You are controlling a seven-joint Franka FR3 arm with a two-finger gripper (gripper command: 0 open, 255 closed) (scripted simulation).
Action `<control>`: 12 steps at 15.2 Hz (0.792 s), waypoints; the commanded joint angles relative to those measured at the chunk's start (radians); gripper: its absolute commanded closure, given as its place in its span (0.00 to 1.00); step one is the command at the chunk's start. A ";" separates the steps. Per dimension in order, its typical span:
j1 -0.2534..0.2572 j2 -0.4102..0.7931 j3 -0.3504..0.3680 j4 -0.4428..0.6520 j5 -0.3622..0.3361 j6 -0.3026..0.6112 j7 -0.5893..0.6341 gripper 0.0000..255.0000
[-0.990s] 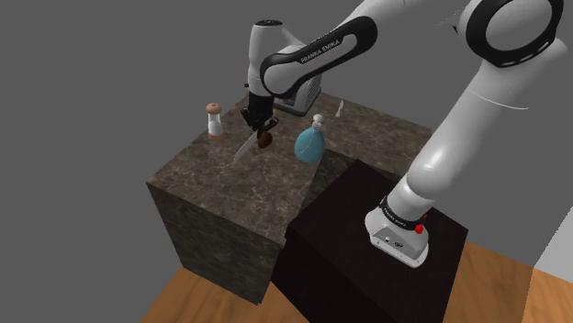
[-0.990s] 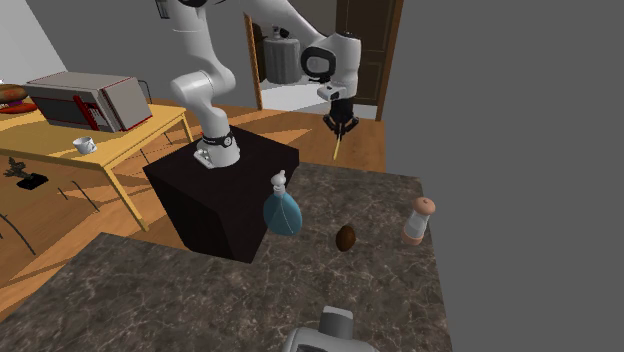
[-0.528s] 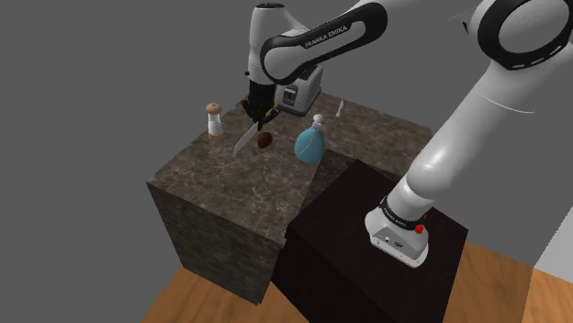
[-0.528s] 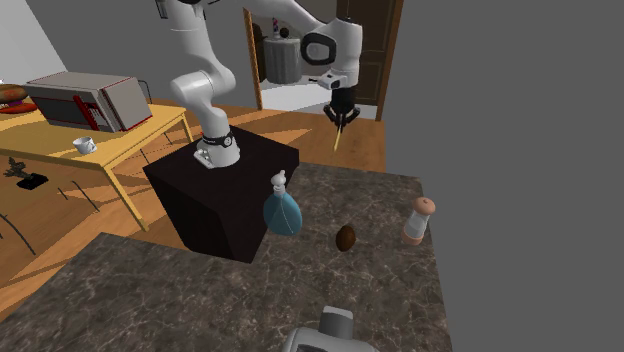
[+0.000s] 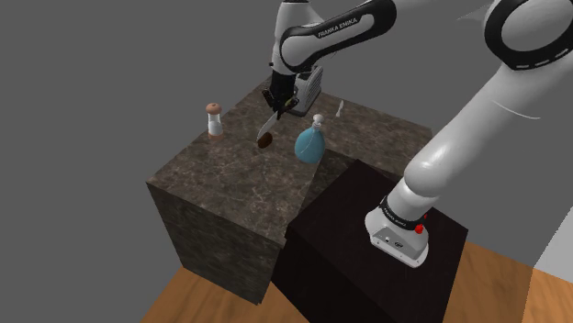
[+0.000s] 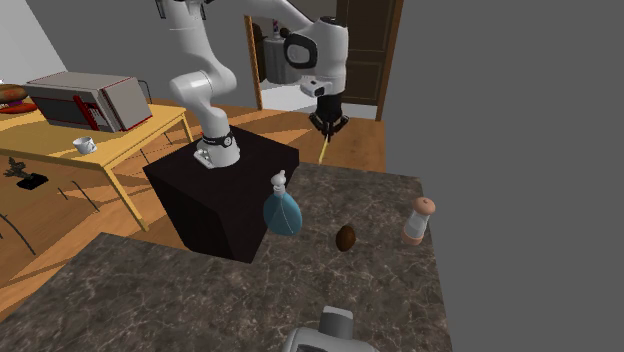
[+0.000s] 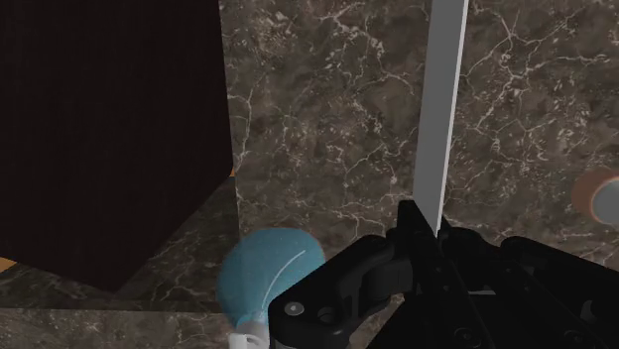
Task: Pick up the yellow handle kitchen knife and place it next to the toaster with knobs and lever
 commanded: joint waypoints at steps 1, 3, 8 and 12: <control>-0.023 -0.006 -0.027 -0.017 0.000 0.010 -0.053 1.00; -0.047 -0.011 -0.055 -0.024 -0.001 0.009 -0.104 1.00; -0.108 -0.007 -0.124 -0.019 -0.010 0.006 -0.228 1.00; -0.156 0.015 -0.178 0.006 -0.020 0.000 -0.324 1.00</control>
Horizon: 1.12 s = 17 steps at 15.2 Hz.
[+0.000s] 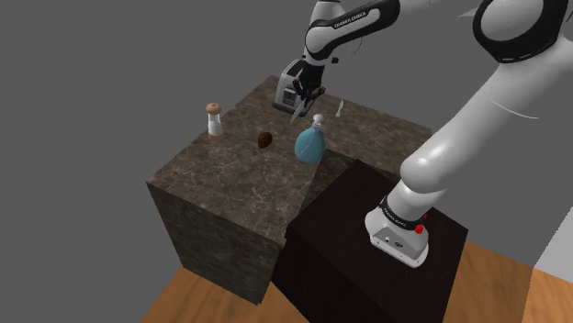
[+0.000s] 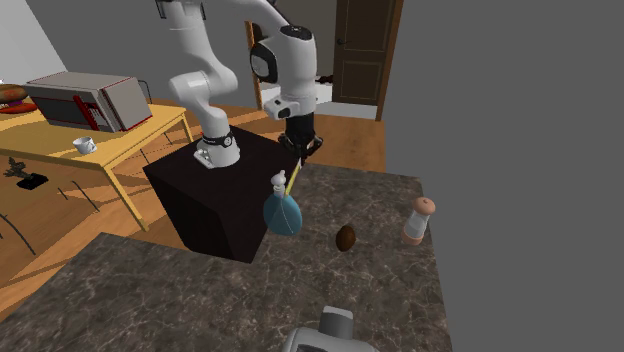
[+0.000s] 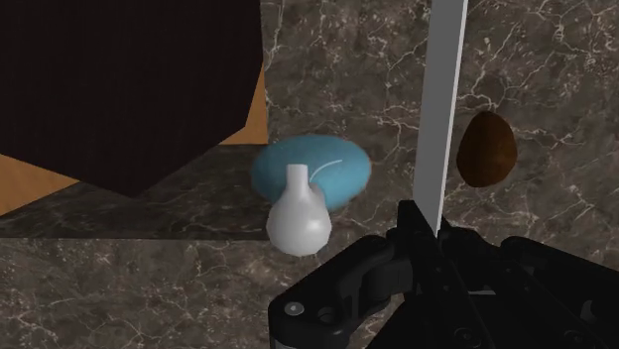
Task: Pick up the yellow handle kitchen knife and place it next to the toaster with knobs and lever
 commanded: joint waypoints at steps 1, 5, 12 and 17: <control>-0.025 0.014 -0.027 0.016 -0.005 -0.004 -0.050 1.00; -0.072 0.053 -0.077 0.064 -0.014 -0.014 -0.142 1.00; -0.153 0.152 -0.152 0.190 -0.019 -0.043 -0.295 1.00; -0.210 0.246 -0.196 0.316 -0.013 -0.077 -0.398 1.00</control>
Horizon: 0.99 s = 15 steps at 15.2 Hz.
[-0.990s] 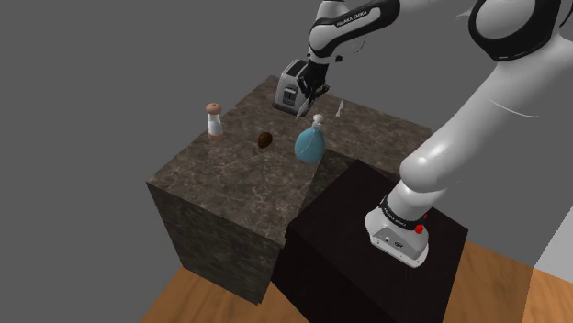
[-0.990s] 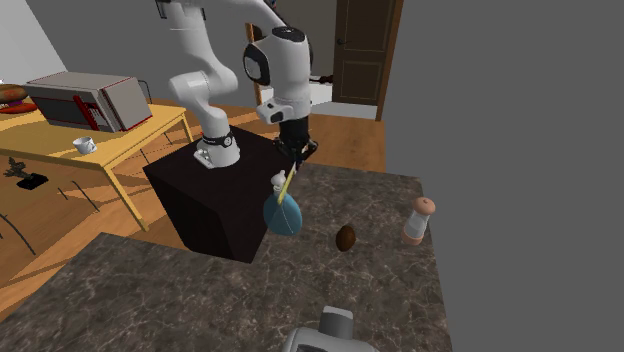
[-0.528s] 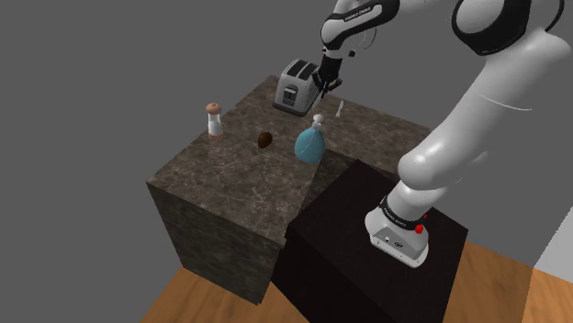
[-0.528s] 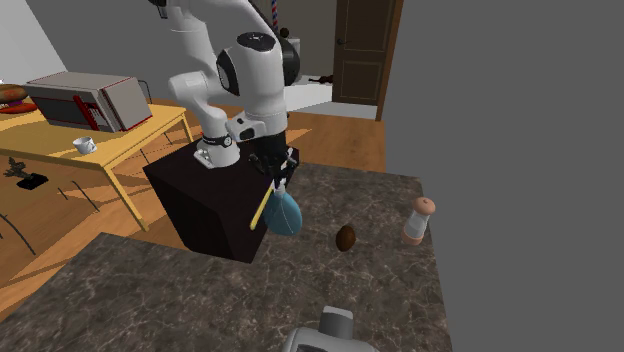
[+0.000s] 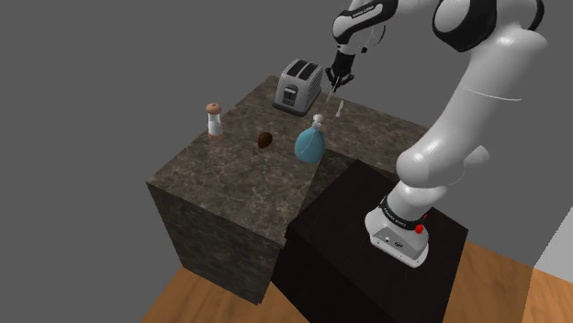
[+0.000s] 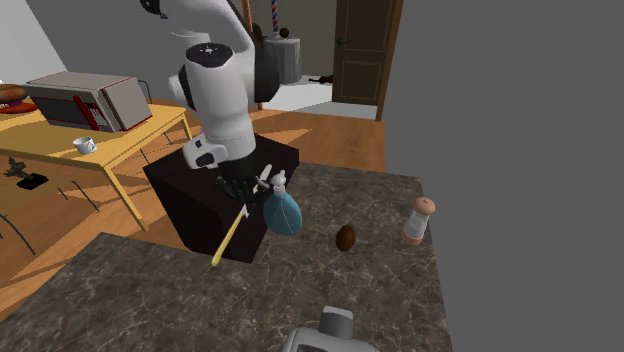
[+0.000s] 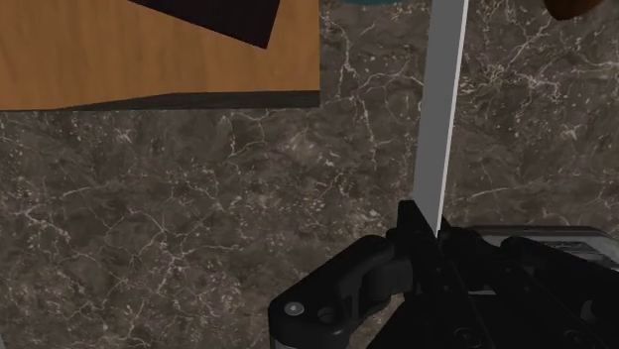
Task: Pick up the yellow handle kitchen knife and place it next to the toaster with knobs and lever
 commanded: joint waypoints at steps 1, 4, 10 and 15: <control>-0.025 0.035 -0.016 0.052 0.004 -0.018 -0.043 1.00; -0.060 0.103 -0.036 0.147 0.011 -0.047 -0.101 1.00; -0.135 0.260 -0.065 0.382 0.031 -0.126 -0.205 1.00; -0.204 0.427 -0.079 0.646 0.049 -0.225 -0.279 1.00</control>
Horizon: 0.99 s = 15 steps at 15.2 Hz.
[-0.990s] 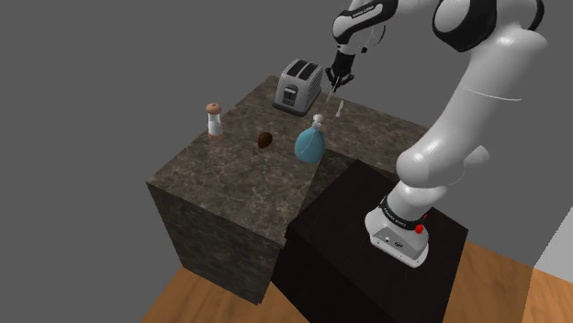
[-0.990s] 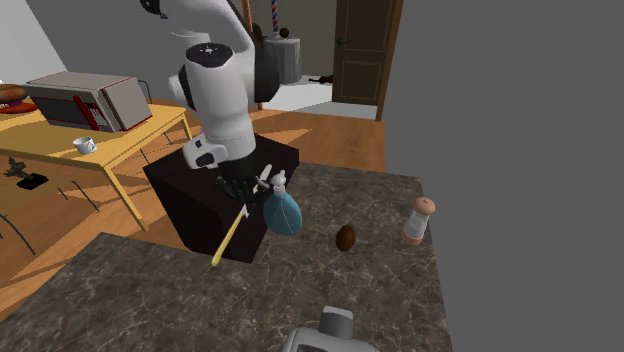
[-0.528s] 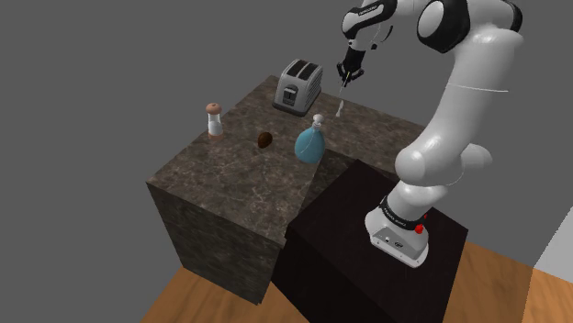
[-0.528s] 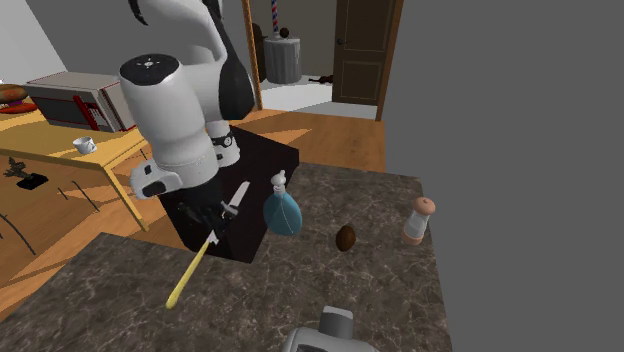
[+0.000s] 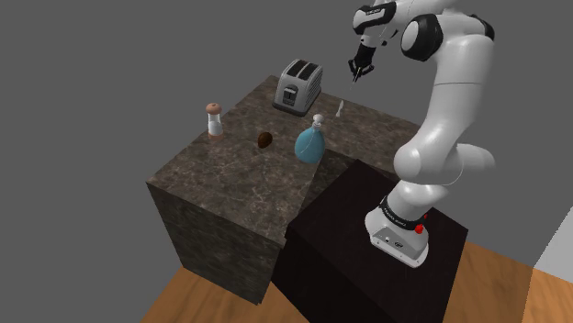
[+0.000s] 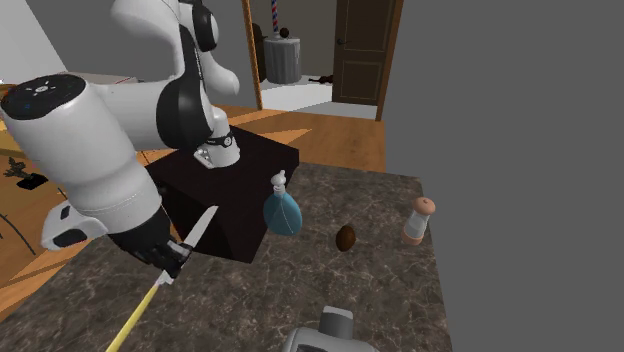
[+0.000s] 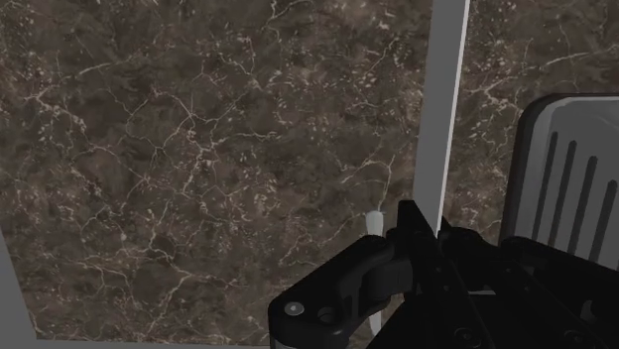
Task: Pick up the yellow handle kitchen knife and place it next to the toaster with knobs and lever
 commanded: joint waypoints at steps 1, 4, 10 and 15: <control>-0.029 0.073 -0.004 0.122 0.007 -0.050 -0.029 1.00; -0.047 0.130 -0.005 0.191 0.012 -0.062 -0.044 1.00; -0.046 0.149 -0.003 0.141 0.014 0.007 -0.046 1.00; -0.046 0.171 -0.001 0.110 0.016 0.060 -0.048 1.00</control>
